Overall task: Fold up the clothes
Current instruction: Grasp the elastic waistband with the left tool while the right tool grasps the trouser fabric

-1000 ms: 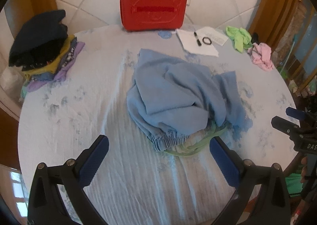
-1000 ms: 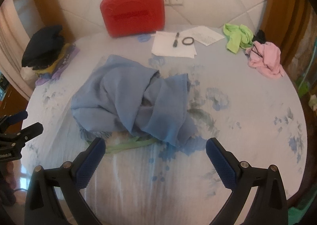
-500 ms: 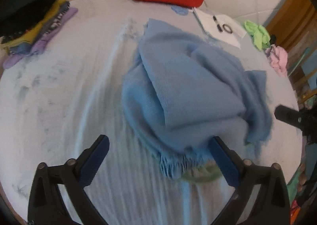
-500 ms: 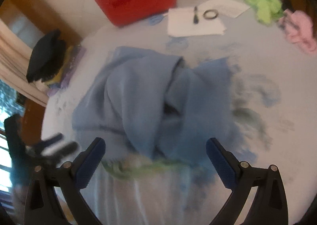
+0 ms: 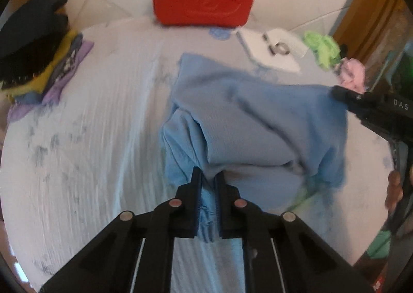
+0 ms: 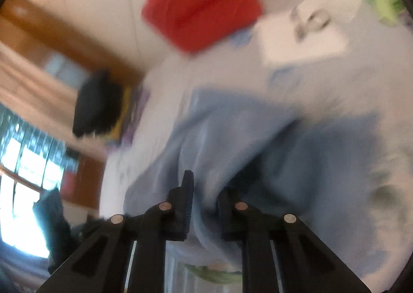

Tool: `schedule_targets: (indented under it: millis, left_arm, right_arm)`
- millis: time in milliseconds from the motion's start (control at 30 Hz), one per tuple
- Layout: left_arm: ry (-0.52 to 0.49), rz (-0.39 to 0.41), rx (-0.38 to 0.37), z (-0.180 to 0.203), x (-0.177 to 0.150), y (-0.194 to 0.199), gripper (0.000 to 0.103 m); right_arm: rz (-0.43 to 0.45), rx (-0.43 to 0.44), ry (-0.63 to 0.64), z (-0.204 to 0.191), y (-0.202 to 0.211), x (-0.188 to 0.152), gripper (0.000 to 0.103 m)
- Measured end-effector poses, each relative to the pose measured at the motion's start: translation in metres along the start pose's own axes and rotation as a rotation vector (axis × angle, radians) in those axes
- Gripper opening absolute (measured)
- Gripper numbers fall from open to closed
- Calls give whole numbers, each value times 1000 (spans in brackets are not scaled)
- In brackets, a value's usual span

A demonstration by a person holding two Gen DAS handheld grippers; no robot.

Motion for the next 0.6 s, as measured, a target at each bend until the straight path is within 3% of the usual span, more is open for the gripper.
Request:
schedule_targets:
  millis: [100,133,167,233,267,367,400,467,567,600]
  left_arm:
    - [-6,39,-27,3,11,20,16]
    - [-4,52,-17,0,11,27,34]
    - [-2,65,-8,-2,11,34,63]
    - [29,100,23,-13,11,46,96]
    - [45,119,39,-18,10,52,99]
    - [103,97,87,-32,-1,49,99]
    - [126,84,95,-35,-7,45,99]
    - [155,52,88,-34,-21,31,98]
    - [190,4,73,-25,-48,2,91]
    - [199,-13,71,-22,-57,-7,91]
  right_arm:
    - [171,-40,-54,26,68,28,15]
    - [220,-68,-71,38,91,34,15]
    - [217,-92,-79,48,100,31,15]
    - [211,-140,-94,67,117,26,15]
    - [208,-163,-101,77,126,23,17]
    - [196,-230,-121,105,151,14,35]
    - [172,-219,-106,103,143,8,45]
    - [117,-175,-74,94,127,-1,52]
    - [23,-112,-15,66,90,-10,78]
    - [-8,-96,6,57,76,-13,93]
Point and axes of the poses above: each gripper's, at about its wrist camera, not at the fingertips, and y roughly against the way its jaws point, z to its right, x to its top, the point moved 7 cm from there along -y, roughly the way its jaws point, and after that the axes turned 14 degrees about -y, right-handed, at the moved point
